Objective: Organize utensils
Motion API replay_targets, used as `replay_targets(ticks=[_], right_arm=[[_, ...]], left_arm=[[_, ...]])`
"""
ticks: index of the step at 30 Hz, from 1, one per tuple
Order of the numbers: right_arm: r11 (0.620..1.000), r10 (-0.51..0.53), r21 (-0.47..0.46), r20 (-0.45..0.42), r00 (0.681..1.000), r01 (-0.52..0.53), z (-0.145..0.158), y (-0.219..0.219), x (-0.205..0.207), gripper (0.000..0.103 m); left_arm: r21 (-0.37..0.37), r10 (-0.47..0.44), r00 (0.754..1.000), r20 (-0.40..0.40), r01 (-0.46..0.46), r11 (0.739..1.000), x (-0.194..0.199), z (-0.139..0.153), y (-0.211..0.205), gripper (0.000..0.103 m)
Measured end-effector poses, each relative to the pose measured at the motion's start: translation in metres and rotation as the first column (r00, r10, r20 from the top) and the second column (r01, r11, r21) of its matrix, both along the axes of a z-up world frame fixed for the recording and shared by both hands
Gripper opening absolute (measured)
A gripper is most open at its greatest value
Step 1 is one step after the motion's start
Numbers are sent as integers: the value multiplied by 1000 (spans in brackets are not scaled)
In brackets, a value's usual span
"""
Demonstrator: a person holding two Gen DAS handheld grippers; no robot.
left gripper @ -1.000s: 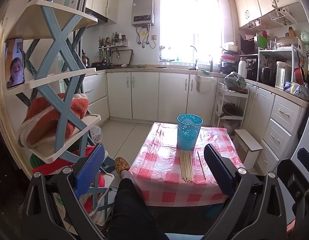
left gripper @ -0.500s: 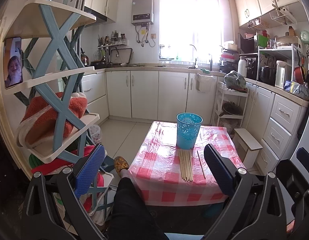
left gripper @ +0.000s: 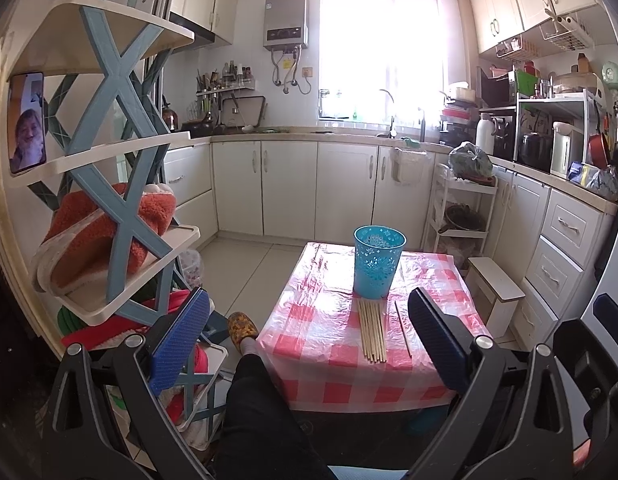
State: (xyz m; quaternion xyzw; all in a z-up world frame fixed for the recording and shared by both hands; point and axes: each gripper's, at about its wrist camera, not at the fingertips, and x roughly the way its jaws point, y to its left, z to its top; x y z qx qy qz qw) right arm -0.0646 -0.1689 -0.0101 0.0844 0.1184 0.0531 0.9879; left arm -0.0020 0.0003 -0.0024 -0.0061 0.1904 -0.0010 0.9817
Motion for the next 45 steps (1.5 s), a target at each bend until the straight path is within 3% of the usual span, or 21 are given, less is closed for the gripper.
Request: replay_targets(ticks=[8,10,13,14,15,21,24,27,29,34,40,45], right_arm=[[1000,-7,-28,-57,998,6,-19,-7,50,96],[1000,-14,-21,-123,992,11,-34,-16,80,96],[1000,-20,-17,-245,969,16,-69,-31,133,96],[1000,-25,-22,-290,957,20,-82,-36,151,92],[1000,-25,-22,-333,943,18,-95,-41,169,80],[1000,26,18,-543,840,-19,-173,-64,276,31],[1000,18,-4,-609,793,-26,-207,-63,319,21],[999,-10,-33,-642,767,-15,-232,-65,353,19],[999,-17,-34,-657,754,-7,-245,-68,370,17],[999,-26,-42,-676,736,-3,-260,-78,390,15],[998,-13,-61,-652,758,-35,-262,-83,393,9],[999,30,-9,-645,763,-46,-264,-93,395,9]], left_arm=[[-7,-11,997,-73,11,1000,50,-18,4,95],[-28,-38,996,-80,36,999,67,-28,7,95],[-28,-40,987,-157,36,999,104,-48,9,95],[-30,-39,982,-185,34,999,117,-56,10,95],[-33,-41,977,-209,35,999,130,-64,11,95],[-33,-48,947,-319,39,999,204,-109,7,95],[-37,-75,928,-366,66,997,241,-135,-5,95],[-42,-103,896,-432,94,995,280,-165,-21,94],[-52,-122,868,-482,111,992,304,-186,-32,88],[-69,-135,814,-564,116,991,355,-230,-58,81],[-79,-129,771,-624,101,992,393,-262,-79,76],[-38,-100,748,-656,99,994,410,-280,-92,73]])
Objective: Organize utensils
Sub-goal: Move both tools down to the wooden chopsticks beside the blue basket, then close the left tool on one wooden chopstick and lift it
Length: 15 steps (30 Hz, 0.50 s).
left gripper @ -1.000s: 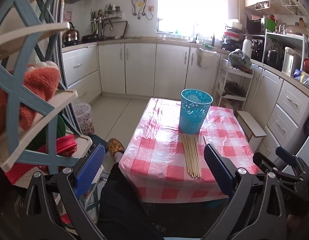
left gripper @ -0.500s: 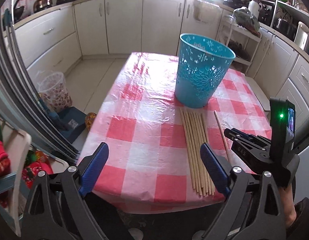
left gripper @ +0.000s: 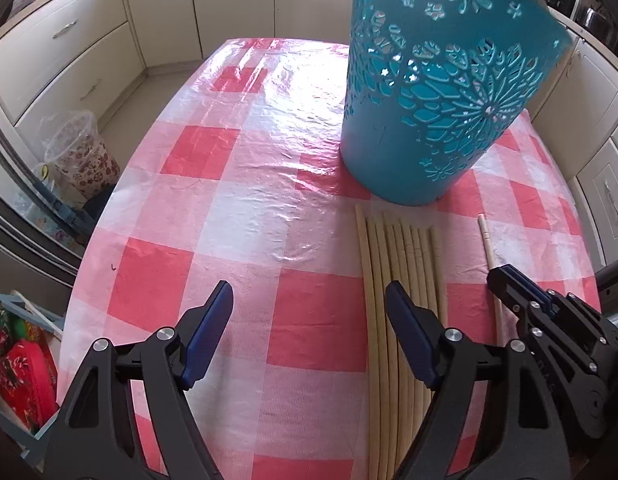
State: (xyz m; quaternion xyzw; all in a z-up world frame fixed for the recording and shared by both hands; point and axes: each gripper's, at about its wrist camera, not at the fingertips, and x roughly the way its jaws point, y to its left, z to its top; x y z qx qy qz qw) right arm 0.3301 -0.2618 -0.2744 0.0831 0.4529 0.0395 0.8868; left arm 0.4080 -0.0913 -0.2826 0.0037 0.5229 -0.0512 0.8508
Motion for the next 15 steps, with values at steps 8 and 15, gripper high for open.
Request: replay_targets(ticks=[8,15], right_arm=[[999,1,43,-8,1000,-1,3,-6,3,9],[997,50,52,-17,999,-49,1,-3,13,7]], left_arm=[[91,-6,1000,-4,6,996,10,-6,-13,61],[33,-135,991,-19,135,990,19,0,-24,5]])
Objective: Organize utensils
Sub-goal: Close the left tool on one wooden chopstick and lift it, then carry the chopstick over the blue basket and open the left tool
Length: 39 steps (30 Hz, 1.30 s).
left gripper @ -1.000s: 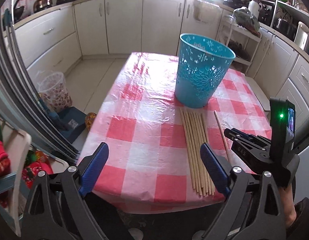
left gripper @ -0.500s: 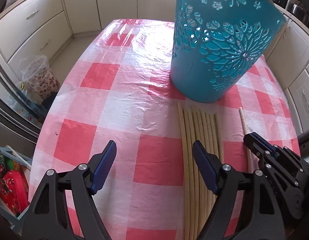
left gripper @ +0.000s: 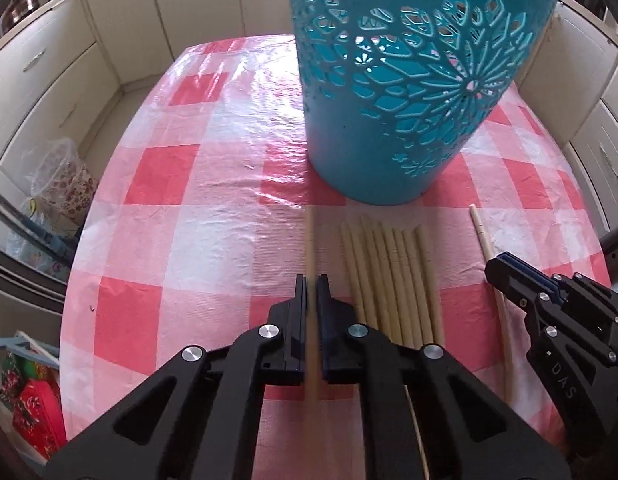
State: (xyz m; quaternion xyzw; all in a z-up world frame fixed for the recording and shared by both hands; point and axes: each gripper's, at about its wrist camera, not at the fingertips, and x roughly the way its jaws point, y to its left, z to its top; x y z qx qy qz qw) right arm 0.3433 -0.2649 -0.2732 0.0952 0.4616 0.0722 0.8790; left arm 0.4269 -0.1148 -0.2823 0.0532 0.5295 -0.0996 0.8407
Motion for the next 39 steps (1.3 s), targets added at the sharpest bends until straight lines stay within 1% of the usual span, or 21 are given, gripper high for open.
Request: replay_targets(ticks=[3,6,9,10,11,12,14,17,18,20,22,25,28,29,30,31,32,34,35,38,39], right_arm=[[1000,16,24,-27,999,-16,0,-7,2,7],[1000,28,4,-28,999,-27,1,-6,6,7],[999,39,-30,-18,999,-40,2,0,4,7],[999,40,-34,-11,999,-40,1,1,3,7],[999,41,-33,-1,999,-41,1,1,1,7],[999,40,-27,9,999,-40,0,0,0,7],[999,33,-1,19,999,-33,-2,-3,-2,7],[999,25,35,19,1000,-25,-3,-9,-1,7],[999,24,40,20,1000,-25,-3,-10,-1,7],[999,23,41,21,1000,-24,-4,-10,0,7],[999,23,39,24,999,-24,-4,-11,-1,7],[999,21,46,25,999,-23,-5,-12,-1,7],[998,22,50,26,999,-23,-5,-12,-1,7],[998,22,51,26,999,-24,-5,-13,-1,7],[998,22,52,26,999,-23,-5,-12,-1,7],[998,22,54,26,999,-23,-5,-12,-1,7],[998,22,58,26,999,-23,-5,-13,-2,7],[998,22,64,25,999,-23,-5,-13,-1,7],[998,22,67,25,999,-24,-5,-13,-1,7],[997,24,74,24,999,-26,-5,-14,0,7],[997,25,77,24,999,-27,-5,-15,0,7]], left_arm=[[9,-33,999,-23,33,999,4,1,0,6],[19,-20,999,-43,21,1000,14,2,3,7],[38,-28,999,-31,29,999,18,3,-1,5],[31,-26,999,-29,27,999,17,4,0,5],[4,-21,999,-31,21,1000,17,5,3,5],[-26,-13,1000,-17,13,1000,13,11,9,5],[-50,4,999,49,-1,999,2,32,21,5],[-146,43,985,166,-19,989,-12,84,47,5],[-179,58,975,213,-19,984,-17,104,56,5],[-259,94,947,306,-12,966,-23,144,70,5],[-337,132,910,394,10,941,-27,184,75,5],[-388,164,853,496,48,920,-18,225,65,5],[-404,204,790,579,61,913,3,250,48,5],[-418,212,771,601,77,905,12,256,43,5],[-442,221,751,622,104,891,21,257,37,5],[-442,241,736,633,87,893,31,259,30,5],[-438,248,730,638,79,895,43,261,23,5],[-428,253,725,640,64,901,60,253,6,5],[-423,253,729,637,56,904,69,245,-1,5],[-409,255,760,598,17,912,93,209,-16,5],[-403,252,775,579,3,915,100,198,-20,5]])
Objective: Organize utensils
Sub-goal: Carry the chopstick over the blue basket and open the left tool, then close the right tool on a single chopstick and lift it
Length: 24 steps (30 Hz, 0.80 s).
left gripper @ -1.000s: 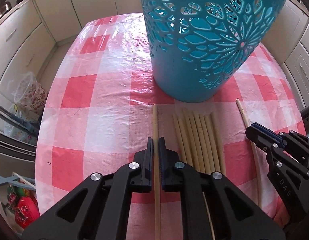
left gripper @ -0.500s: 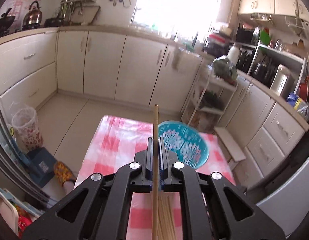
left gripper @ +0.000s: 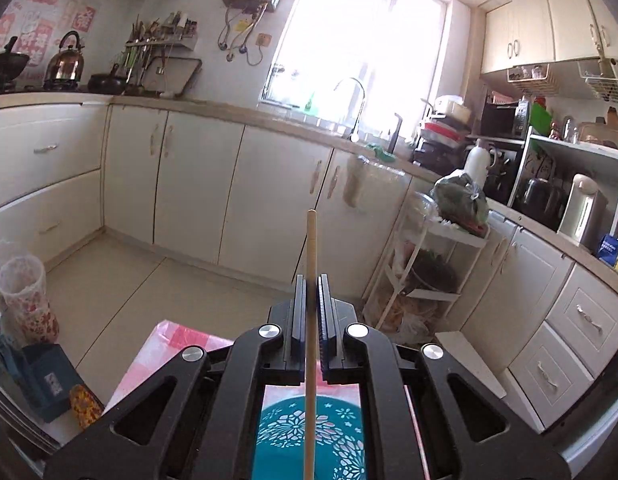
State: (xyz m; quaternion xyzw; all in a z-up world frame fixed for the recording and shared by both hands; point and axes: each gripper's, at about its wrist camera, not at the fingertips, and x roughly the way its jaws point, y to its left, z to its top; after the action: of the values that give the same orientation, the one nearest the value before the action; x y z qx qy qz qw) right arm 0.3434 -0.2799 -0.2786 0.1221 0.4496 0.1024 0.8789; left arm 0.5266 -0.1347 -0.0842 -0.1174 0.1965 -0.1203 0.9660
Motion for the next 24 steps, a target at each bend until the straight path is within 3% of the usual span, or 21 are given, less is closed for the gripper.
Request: replay_targets(ticks=[5,9,12,15,17,20,24], right_arm=[[1000,5,13,-4,1000,-5,0,-2,1,7],[1000,6,11,-3,1000,-6,-1,-1,0,7],[1000,7,12,-3,1000,-7,-1,-1,0,9],[999,30,29,6,1000,-31,0,1,0,21],[999,46,23,15,999,-47,1,4,-2,27],[999,34,0,21,999,-34,2,6,-4,29],[1000,24,-13,11,1000,-24,2,7,-3,27]], left_arm=[[70,10,998,-60,-6,998,-3,-36,-8,5],[179,2,996,-94,15,984,-7,-42,-12,5],[201,-3,988,-152,33,979,-8,-49,-10,7],[227,11,983,-184,32,973,-19,-51,-1,28],[252,33,985,-169,11,968,-37,-50,9,54],[266,71,988,-138,-32,963,-72,-50,35,71],[276,136,975,-176,-84,957,-111,-74,79,76]])
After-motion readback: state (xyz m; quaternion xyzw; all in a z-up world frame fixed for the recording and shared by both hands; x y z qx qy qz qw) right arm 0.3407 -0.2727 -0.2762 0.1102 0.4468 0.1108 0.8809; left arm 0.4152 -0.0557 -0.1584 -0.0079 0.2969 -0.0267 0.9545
